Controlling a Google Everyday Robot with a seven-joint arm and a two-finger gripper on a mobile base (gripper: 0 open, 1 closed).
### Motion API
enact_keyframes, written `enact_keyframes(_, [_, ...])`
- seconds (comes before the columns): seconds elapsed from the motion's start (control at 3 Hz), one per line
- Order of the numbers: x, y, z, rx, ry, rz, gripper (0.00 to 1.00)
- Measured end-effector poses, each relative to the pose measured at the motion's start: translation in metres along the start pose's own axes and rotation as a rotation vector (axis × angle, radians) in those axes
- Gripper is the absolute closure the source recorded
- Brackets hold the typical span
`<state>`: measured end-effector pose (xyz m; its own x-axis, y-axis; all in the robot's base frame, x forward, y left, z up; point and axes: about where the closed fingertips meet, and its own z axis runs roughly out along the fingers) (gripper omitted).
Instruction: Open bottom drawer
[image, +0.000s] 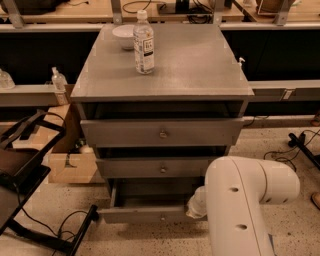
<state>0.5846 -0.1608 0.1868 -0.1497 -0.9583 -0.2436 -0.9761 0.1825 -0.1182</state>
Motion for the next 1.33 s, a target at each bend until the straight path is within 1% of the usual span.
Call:
enact_keyframes(0.33, [0.0,0.0,0.0001,0.0,0.0,0.0,0.85])
enact_keyframes(0.67, [0.0,-0.0001,0.0001,0.0,0.0,0.0,0.54])
enact_keyframes(1.33, [-0.0002,0.0017,0.0015,-0.003,0.0,0.0,0.07])
